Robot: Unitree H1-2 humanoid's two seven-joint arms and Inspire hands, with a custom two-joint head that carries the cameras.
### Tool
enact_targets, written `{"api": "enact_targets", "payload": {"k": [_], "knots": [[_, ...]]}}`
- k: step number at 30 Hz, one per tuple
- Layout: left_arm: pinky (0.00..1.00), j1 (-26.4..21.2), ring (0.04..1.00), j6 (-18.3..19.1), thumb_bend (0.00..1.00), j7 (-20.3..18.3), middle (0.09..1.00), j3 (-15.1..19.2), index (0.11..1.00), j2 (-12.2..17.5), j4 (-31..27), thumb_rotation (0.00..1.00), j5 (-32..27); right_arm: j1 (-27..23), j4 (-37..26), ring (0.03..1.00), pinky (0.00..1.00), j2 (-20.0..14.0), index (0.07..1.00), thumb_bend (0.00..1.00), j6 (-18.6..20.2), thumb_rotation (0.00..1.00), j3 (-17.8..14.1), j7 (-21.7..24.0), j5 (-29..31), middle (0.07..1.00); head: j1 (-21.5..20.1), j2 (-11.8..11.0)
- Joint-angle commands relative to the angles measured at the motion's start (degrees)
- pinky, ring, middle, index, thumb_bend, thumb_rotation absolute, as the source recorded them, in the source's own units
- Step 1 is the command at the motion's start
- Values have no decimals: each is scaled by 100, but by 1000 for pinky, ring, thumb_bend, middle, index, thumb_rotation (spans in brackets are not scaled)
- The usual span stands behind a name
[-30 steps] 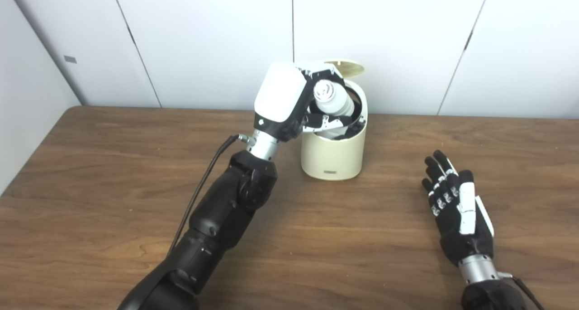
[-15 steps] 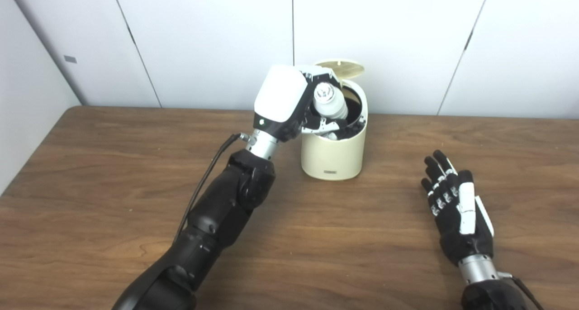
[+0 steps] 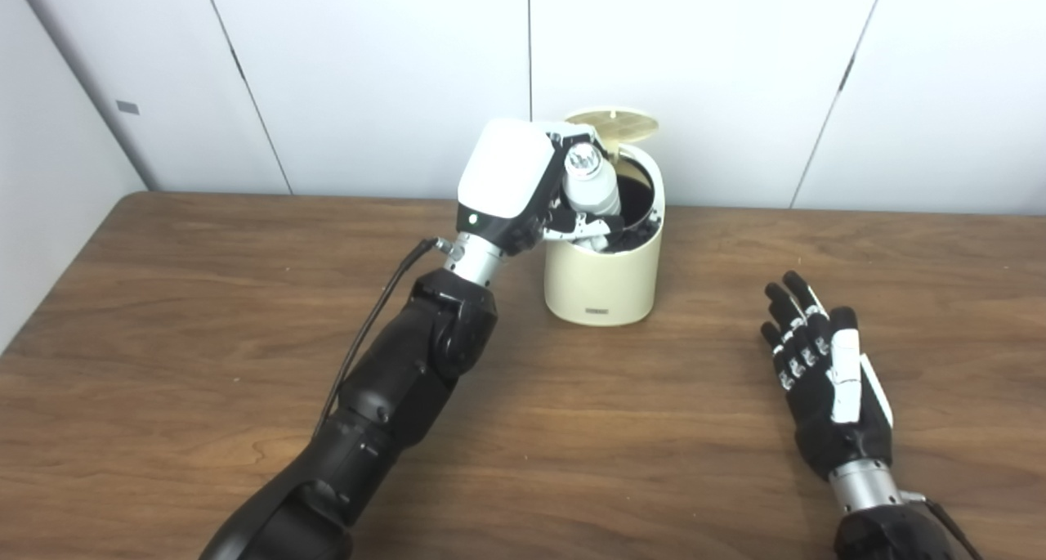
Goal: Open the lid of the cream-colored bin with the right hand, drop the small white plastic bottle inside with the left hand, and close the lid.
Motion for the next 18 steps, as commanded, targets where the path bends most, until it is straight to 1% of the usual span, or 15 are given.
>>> {"api": "enact_targets", "payload": {"k": [1,2,3,4,5,6,7,8,10,18], "knots": [[327,-190,448,104,478,-71,475,32,513,43,-286,0,-37,-84,-65,991,1000,-20,927,628,-21,938,2,42,-27,925,5,-6],[367,-172,428,164,492,-160,470,43,510,40,-339,0,-58,-87,-67,987,1000,-14,920,629,-17,938,2,39,-26,919,3,2],[397,-161,468,208,512,-221,461,49,510,40,-375,0,-76,-91,-65,985,1000,-8,916,627,-16,937,2,37,-27,915,-8,-5],[407,-150,482,219,518,-297,458,53,510,50,-418,0,-105,-96,-65,985,1000,0,914,626,2,937,-1,24,-32,913,-9,-5],[423,-144,496,213,741,-353,500,57,534,60,-448,46,-138,-101,-61,983,1000,4,910,627,14,935,-3,18,-37,910,-6,-15],[433,-140,506,204,864,-404,523,60,547,69,-474,85,-169,-100,-65,983,1000,4,908,629,26,934,-4,17,-38,908,-6,-15],[426,-142,500,192,945,-443,531,65,555,75,-485,124,-204,-99,-74,980,1000,7,907,627,41,935,-5,11,-38,905,-4,-17],[419,-152,492,202,973,-487,530,66,558,81,-485,143,-223,-97,-84,979,1000,5,905,628,50,936,-4,9,-43,903,-6,-7],[399,-176,468,227,996,-572,523,62,559,95,-473,190,-247,-93,-98,979,1000,5,903,626,57,941,-5,8,-47,902,-12,-17],[436,-181,488,152,1000,-731,511,65,550,134,-489,262,-354,-76,-126,972,1000,9,910,617,96,955,-28,12,-4,899,-5,-15]]}}
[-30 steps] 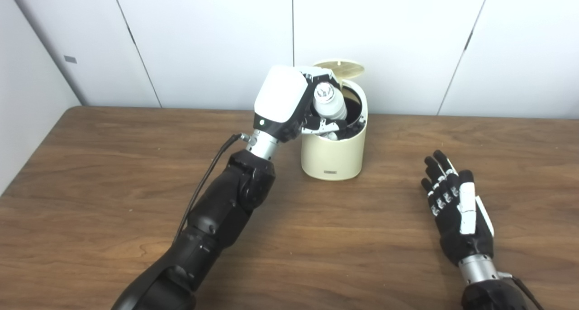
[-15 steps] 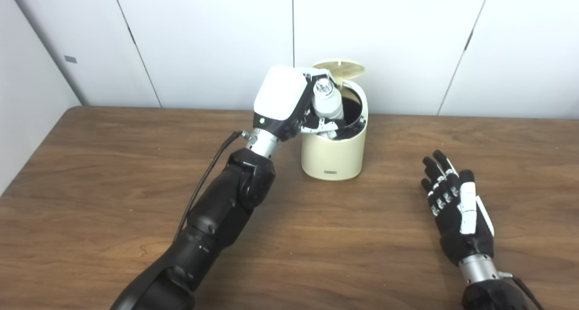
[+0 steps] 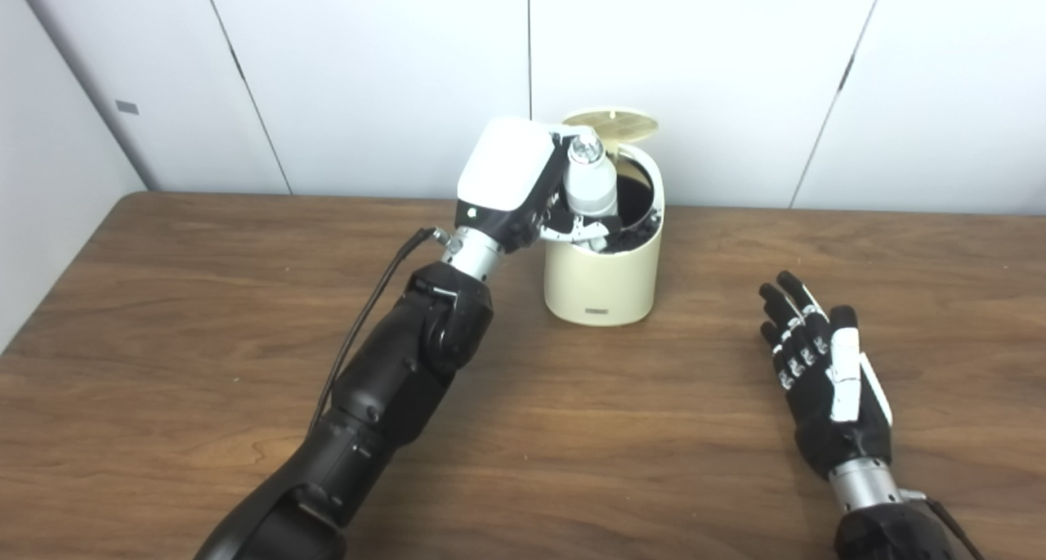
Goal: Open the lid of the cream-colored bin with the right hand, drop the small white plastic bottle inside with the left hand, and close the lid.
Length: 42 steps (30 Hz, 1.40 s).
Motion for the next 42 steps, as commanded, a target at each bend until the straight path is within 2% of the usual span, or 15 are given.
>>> {"api": "enact_targets", "payload": {"k": [1,10,13,18,24,28,32,33,34,35,36,37,39,42], "knots": [[445,-226,495,-65,1000,-16,516,28,548,60,-150,268,-61,-59,-119,971,1000,13,911,616,56,954,-27,17,58,897,6,4],[462,-208,512,-107,1000,-31,530,15,542,77,-190,278,-138,-50,-79,982,1000,13,912,612,38,955,-46,9,89,900,4,13],[421,-195,470,-136,1000,11,508,16,541,76,-201,288,-134,-50,-57,978,1000,11,915,615,45,957,-56,8,101,898,8,10],[407,-173,458,-115,1000,-67,498,40,548,76,-239,312,-186,-61,-6,976,1000,18,913,614,59,952,-72,1,123,894,17,15],[423,-142,496,-36,1000,-206,563,84,587,58,-325,300,-199,-69,21,977,1000,29,904,613,52,944,-75,-11,111,896,25,16],[406,-103,487,-89,1000,-18,564,131,586,34,-351,259,-153,-71,24,977,1000,32,902,609,49,939,-75,-7,107,895,13,22],[412,-11,459,-189,1000,431,535,180,567,55,-435,304,44,-60,38,976,1000,21,906,607,47,946,-62,6,89,895,13,22],[405,22,448,-253,1000,522,527,219,561,55,-473,279,8,-54,39,978,1000,20,908,607,48,947,-64,5,89,896,22,28],[402,52,445,-336,958,628,526,259,557,57,-506,186,-41,-50,43,975,1000,22,907,608,51,946,-70,4,98,894,22,28],[397,81,446,-439,700,726,526,298,517,67,-539,107,-96,-50,55,976,1000,23,905,610,39,940,-73,6,99,894,22,28],[388,103,443,-529,614,811,487,322,511,80,-563,54,-121,-50,64,976,1000,23,905,611,29,938,-76,7,98,893,24,33],[381,124,439,-624,569,907,468,339,508,104,-590,27,-114,-50,71,976,1000,22,905,612,21,938,-76,5,91,892,24,33],[345,176,412,-804,494,1051,492,377,518,151,-678,4,-125,-52,76,976,1000,12,904,619,20,944,-71,-1,59,890,19,36],[334,284,416,-1006,477,1174,504,480,506,195,-873,0,-174,-57,86,973,1000,-1,909,626,35,950,-72,8,49,892,34,35]]}}
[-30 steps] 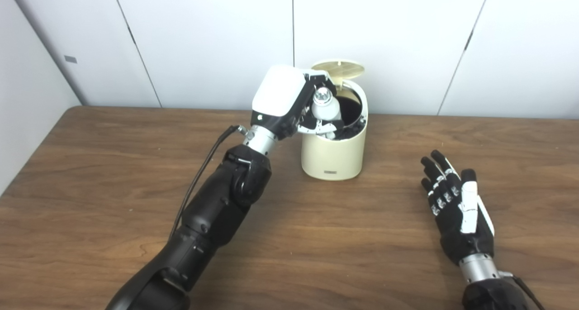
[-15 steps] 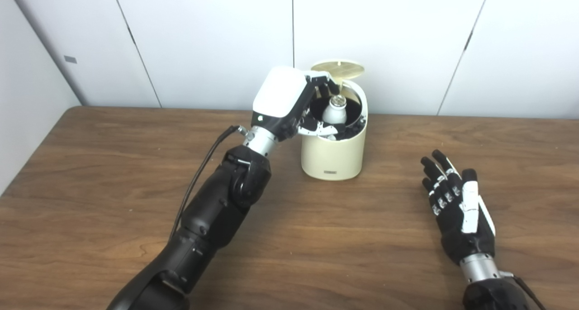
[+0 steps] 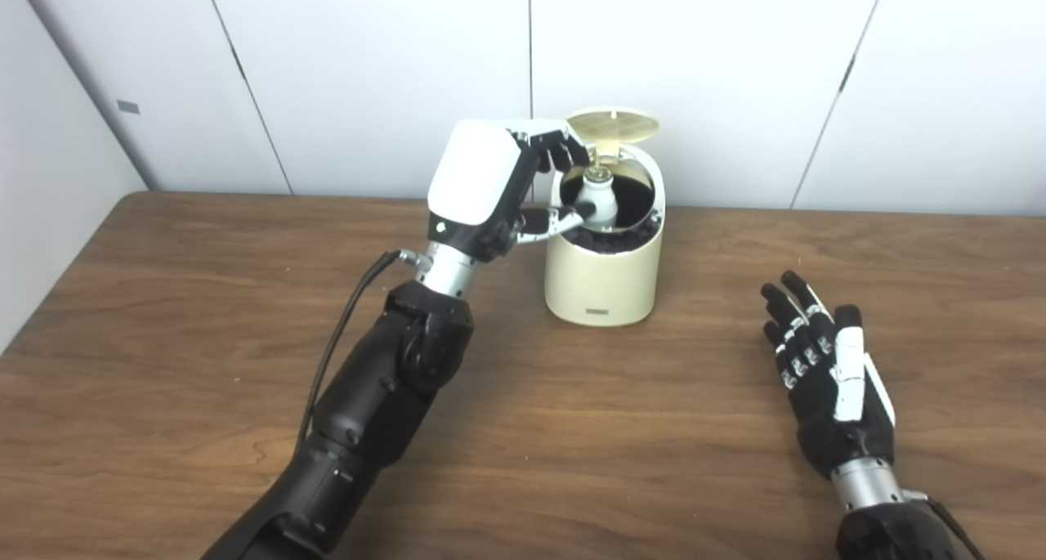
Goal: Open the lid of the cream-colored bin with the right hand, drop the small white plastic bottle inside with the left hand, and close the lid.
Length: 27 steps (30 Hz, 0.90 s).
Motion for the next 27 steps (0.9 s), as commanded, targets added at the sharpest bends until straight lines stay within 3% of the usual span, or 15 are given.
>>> {"api": "enact_targets", "payload": {"k": [1,10,12,18,20,22,24,25,27], "knots": [[334,-111,421,-248,476,270,503,126,498,65,-285,0,-74,-38,55,972,1000,-13,909,627,47,950,-14,6,-18,893,28,23],[337,276,417,-513,475,120,510,633,470,47,-768,0,-671,-78,35,974,1000,-15,894,613,10,944,-4,34,-15,894,50,17],[346,407,418,-278,476,-129,510,785,483,-24,-915,0,-979,-105,29,981,1000,-6,893,623,36,933,-27,61,78,904,33,-4],[330,993,418,1394,488,-1375,534,1276,519,-429,-1664,0,-2264,-161,-151,977,966,-29,885,619,156,914,-54,-12,104,919,15,8],[368,1159,481,1790,509,-1635,503,1402,506,-499,-1788,0,-2581,-187,-221,968,967,-66,880,628,198,914,-58,-81,-23,913,17,15],[428,1307,530,2006,502,-1804,587,1512,499,-546,-1871,64,-2888,-218,-283,966,980,-113,875,646,238,915,-71,-94,-94,912,-17,14],[542,1429,616,2162,562,-1919,666,1591,673,-586,-1944,376,-3120,-248,-347,960,977,-145,882,666,293,921,-96,-89,-76,915,-37,23],[564,1494,634,2215,573,-1998,682,1627,700,-603,-1966,430,-3276,-269,-386,958,976,-161,883,669,315,921,-107,-89,-59,916,-38,12],[703,1601,762,2278,584,-2166,788,1649,800,-593,-2001,644,-3506,-309,-453,957,964,-188,888,676,366,931,-123,-109,-65,917,-39,23]]}}
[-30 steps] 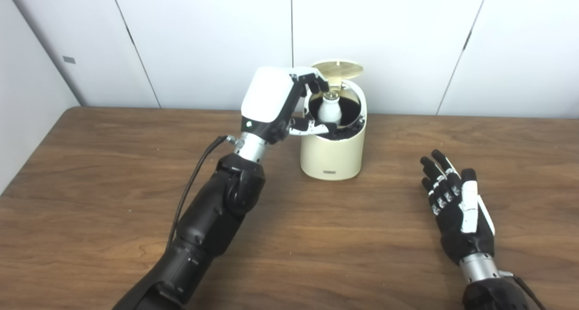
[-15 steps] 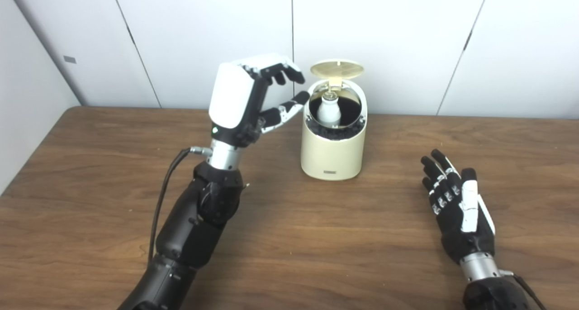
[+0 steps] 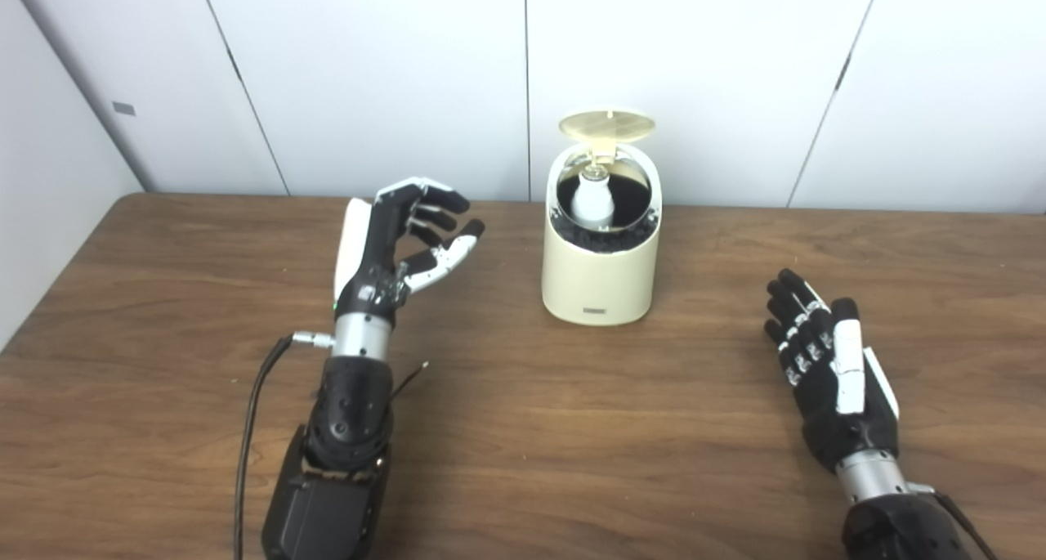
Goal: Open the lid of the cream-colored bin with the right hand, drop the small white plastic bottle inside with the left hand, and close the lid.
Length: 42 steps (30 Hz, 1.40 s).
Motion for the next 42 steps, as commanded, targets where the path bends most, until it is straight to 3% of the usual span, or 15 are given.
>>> {"api": "enact_targets", "payload": {"k": [1,3,6,9,18,23,30,33,37,42], "knots": [[728,-91,785,86,585,-249,807,-3,819,54,-272,687,-277,-263,-268,957,963,-61,889,678,-55,933,-42,28,40,918,-5,17],[873,-2,901,396,651,-569,914,-58,927,161,-369,917,-457,-311,-292,976,972,-98,901,672,-90,933,-61,71,63,936,18,11],[968,130,975,659,653,-985,986,-102,989,327,-411,992,-779,-414,-305,977,981,-144,904,670,-91,930,-98,65,67,943,17,18],[985,286,997,801,664,-1010,999,-23,999,241,-425,1000,-985,-547,-299,976,997,-172,914,687,-90,902,-144,46,86,944,-37,41],[986,546,989,413,711,-773,1000,-81,1000,79,-311,1000,-742,-1167,-143,988,1000,-502,917,664,-44,934,-26,53,-406,945,-159,62],[998,624,990,292,714,-669,1000,-137,1000,39,-267,1000,-620,-1638,-501,984,1000,-768,915,611,566,996,250,-15,-954,951,-268,63],[955,671,984,-78,699,-478,1000,-61,1000,-99,-61,1000,-703,-2451,-666,986,992,-962,912,678,1191,917,650,79,-1616,961,-409,60],[942,666,972,-245,682,-400,988,-22,994,-177,7,1000,-712,-2806,-638,992,1000,-998,905,658,1328,905,886,83,-1971,969,-458,56],[945,663,967,-315,687,-348,983,-6,988,-215,45,1000,-694,-3163,-526,938,892,-1127,898,716,1437,947,1264,97,-2683,937,-545,32],[938,675,971,-346,670,-357,974,13,986,-204,106,1000,-734,-3569,-455,916,854,-1102,905,697,1759,961,1489,259,-3002,928,-574,30]]}}
